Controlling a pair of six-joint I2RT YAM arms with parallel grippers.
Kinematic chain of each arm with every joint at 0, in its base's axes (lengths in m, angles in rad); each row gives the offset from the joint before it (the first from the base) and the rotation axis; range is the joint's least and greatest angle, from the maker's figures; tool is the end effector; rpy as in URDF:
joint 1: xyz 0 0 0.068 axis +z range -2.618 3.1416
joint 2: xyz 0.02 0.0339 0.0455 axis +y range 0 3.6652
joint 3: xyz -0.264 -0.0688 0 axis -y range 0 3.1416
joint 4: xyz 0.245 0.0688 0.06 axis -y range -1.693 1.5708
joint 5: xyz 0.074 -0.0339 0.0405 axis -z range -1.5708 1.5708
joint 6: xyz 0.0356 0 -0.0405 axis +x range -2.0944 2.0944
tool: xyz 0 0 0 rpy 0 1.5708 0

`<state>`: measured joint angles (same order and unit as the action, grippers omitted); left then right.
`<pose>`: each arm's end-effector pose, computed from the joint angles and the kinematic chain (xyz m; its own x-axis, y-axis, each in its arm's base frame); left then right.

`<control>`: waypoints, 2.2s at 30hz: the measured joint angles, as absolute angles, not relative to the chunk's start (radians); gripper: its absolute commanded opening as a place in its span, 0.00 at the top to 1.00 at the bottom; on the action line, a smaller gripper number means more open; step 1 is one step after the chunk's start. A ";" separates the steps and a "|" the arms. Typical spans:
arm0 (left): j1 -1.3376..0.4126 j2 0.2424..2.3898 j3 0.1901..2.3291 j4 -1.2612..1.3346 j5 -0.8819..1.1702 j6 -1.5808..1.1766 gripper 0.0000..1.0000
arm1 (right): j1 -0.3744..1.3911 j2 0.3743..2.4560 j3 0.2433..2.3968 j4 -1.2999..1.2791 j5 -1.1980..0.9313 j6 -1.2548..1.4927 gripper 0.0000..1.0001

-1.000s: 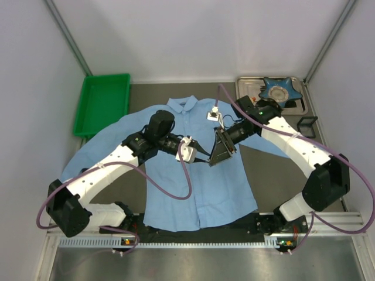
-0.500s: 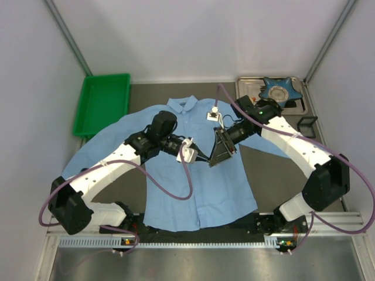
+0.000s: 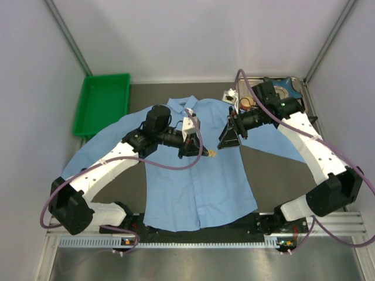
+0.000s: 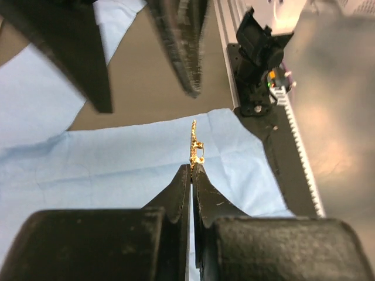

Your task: Pin the brooch onto the clothing

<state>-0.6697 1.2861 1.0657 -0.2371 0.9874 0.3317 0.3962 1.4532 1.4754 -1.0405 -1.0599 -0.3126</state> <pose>0.2027 -0.1984 0.3305 -0.0249 0.2485 -0.9683 0.9911 -0.1204 -0.0564 0.2469 0.1369 0.3633 -0.5593 -0.3970 -0.7277 -0.8229 0.1601 0.5451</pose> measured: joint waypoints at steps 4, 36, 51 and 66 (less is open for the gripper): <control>-0.633 1.290 1.054 -0.088 0.989 0.012 1.00 | 0.397 1.399 1.473 -1.036 -1.028 -0.312 0.39; -0.591 1.326 0.937 0.337 0.946 -0.679 1.00 | 0.496 1.336 1.414 -0.798 -0.861 -0.131 0.75; -0.580 1.331 0.913 0.347 0.934 -0.680 1.00 | 0.509 1.338 1.414 -0.810 -0.796 -0.180 0.68; -0.578 1.331 0.869 0.447 1.053 -0.702 1.00 | 0.455 1.290 1.415 -0.833 -0.876 -0.226 0.59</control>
